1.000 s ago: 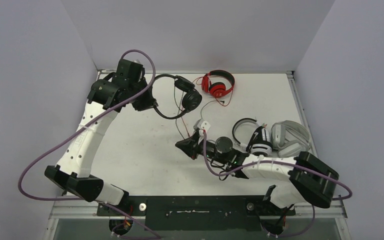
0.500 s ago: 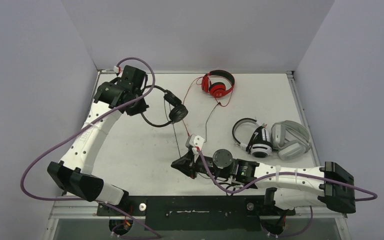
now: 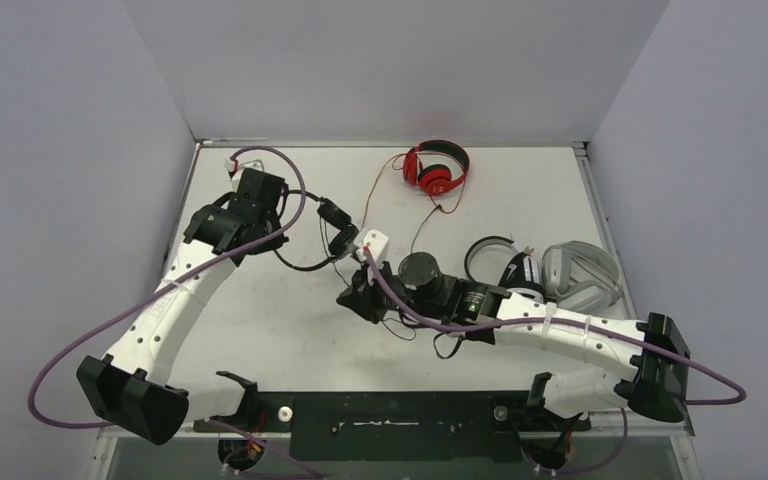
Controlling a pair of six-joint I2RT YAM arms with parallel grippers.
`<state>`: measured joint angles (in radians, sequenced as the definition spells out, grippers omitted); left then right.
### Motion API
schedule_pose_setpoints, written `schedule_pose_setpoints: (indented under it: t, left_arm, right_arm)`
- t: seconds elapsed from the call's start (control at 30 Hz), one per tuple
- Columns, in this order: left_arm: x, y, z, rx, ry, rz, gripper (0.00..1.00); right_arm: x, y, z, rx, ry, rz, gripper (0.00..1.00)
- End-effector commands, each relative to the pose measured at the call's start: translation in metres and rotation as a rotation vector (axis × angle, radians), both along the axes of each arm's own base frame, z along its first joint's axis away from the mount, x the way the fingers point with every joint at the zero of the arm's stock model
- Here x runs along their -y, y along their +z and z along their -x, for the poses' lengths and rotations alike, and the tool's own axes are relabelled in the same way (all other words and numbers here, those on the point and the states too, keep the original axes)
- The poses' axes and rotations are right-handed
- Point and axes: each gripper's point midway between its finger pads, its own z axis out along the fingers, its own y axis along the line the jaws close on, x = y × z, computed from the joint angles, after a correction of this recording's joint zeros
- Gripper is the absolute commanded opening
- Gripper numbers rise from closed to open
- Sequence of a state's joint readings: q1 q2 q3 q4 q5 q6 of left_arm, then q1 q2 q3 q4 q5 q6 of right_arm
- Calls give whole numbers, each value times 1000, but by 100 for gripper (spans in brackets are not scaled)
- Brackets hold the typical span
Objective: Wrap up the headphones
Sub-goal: Wrap the headphones cable around the headphones.
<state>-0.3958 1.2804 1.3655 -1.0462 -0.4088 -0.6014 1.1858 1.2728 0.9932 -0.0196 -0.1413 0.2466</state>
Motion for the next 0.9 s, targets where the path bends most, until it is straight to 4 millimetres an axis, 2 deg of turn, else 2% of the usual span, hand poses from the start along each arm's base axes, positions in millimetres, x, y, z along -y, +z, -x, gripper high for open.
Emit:
schedule_pose_setpoints:
  t: [0.0,0.03,0.07,0.2,0.4,0.5,0.6,0.73,0.87]
  left_arm:
    - [18,20,-12,159,-81,30,0]
    - [17,15,-10,152,-82,9,0]
    - [20,11,-7,145,-96,-13,0]
    - [39,-8,5,114,-167,-121,0]
    - [65,-37,16,62,-267,-170,0]
    - [83,-41,19,71,-357,-182,0]
    - [86,-40,20,66,-386,-197,0]
    - [81,-36,20,45,-394,-246,0]
    - [84,-37,25,-17,-442,-257,0]
  right_arm:
    - [0,38,-16,-58,50,-123,6]
    - [0,39,-18,-61,59,-122,6]
    - [-1,49,-20,-55,79,-135,6]
    - [5,52,-31,-80,118,-113,6]
    - [28,48,-66,-136,59,-122,9]
    - [41,37,-80,-166,29,-113,12]
    - [54,21,-92,-192,-14,-75,15]
    - [58,6,-87,-233,45,-52,15]
    - [60,-2,-88,-244,46,-30,10]
